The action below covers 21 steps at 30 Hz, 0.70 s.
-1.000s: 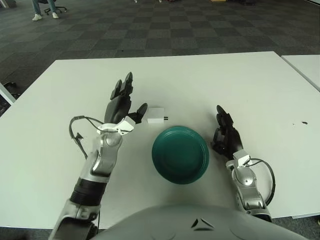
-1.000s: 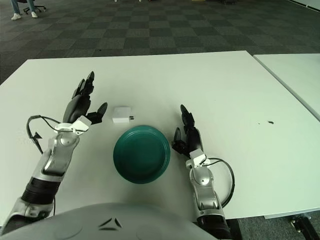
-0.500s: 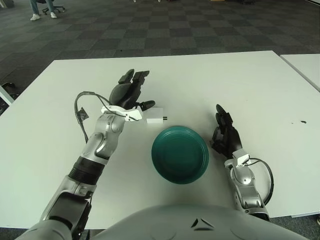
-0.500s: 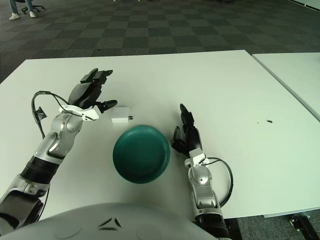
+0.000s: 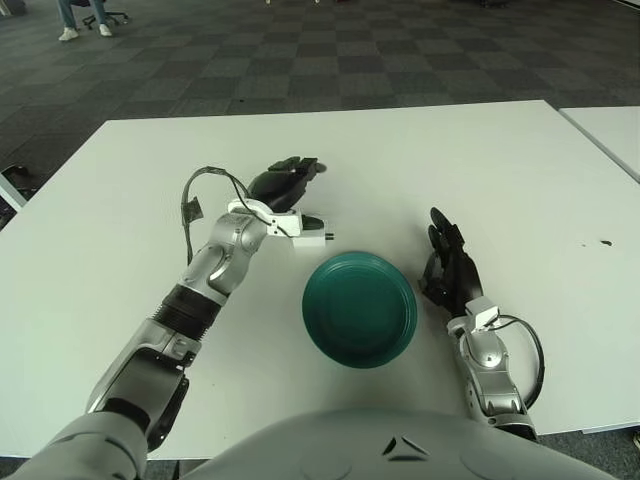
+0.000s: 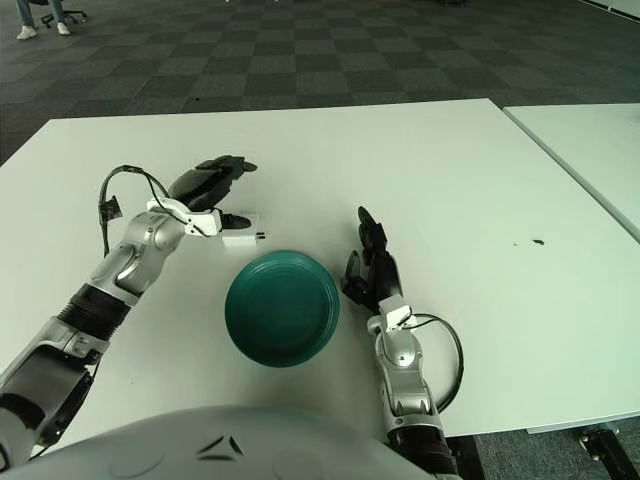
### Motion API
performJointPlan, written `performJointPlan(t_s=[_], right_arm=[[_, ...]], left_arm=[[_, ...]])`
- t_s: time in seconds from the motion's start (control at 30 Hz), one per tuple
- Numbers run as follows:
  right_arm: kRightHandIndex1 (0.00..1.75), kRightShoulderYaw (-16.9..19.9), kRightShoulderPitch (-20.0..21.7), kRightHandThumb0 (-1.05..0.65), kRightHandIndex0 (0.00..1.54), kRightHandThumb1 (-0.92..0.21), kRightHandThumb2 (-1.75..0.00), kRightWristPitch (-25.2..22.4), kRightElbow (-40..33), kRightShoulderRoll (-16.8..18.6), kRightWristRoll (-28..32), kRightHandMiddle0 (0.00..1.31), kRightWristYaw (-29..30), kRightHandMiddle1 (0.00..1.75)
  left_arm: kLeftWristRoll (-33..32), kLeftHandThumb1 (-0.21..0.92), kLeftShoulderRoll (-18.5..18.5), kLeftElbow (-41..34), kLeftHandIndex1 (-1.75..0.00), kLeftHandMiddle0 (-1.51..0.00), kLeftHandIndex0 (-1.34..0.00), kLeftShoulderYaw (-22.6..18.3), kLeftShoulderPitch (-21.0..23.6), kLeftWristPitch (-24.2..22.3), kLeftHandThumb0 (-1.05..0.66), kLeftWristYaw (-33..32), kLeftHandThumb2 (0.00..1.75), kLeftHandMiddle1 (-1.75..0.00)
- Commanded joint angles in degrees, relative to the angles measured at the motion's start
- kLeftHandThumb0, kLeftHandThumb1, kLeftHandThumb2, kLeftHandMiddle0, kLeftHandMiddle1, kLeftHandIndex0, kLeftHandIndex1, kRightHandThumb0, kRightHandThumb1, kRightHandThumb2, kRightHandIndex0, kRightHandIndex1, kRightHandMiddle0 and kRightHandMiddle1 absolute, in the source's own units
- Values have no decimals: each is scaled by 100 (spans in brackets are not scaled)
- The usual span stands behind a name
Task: Put the charger into the plate.
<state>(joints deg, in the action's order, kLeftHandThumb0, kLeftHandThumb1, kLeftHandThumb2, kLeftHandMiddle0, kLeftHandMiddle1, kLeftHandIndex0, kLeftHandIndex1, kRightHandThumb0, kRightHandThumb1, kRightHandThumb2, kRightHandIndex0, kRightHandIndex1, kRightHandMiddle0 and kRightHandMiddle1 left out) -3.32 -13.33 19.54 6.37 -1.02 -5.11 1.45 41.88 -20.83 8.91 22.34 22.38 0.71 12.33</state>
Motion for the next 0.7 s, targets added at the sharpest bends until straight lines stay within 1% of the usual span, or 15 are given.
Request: performJointPlan(t_s=[0.0,0.1,0.23,0.47,0.67], right_arm=[[0,-103,-226,-104,9,-92,-100,-343,378,99,-19,0,2,23],[0,-97,-227,-104,8,-92,-99,-388,384,148,109,0,-73,22],[0,-75,-230,-104,7,-92,-99,-480,373,208,346,0,-198,19],[0,-49,-239,-103,6,-92,-98,-649,315,245,451,0,-243,16],[0,-46,-244,-102,6,-92,-98,-725,285,270,426,0,-176,15]], left_arm=[[-86,92,-49,107,-87,-24,-1,144,164,12,-104,412,26,0],[-107,92,-23,317,-83,-24,0,268,262,87,-105,576,29,0],[-102,92,80,864,-79,-24,0,455,430,314,-105,534,31,0],[-263,92,152,1246,-73,-23,0,502,542,565,-105,592,31,0],[-440,92,219,1501,-69,-23,0,493,544,739,-104,578,30,0]])
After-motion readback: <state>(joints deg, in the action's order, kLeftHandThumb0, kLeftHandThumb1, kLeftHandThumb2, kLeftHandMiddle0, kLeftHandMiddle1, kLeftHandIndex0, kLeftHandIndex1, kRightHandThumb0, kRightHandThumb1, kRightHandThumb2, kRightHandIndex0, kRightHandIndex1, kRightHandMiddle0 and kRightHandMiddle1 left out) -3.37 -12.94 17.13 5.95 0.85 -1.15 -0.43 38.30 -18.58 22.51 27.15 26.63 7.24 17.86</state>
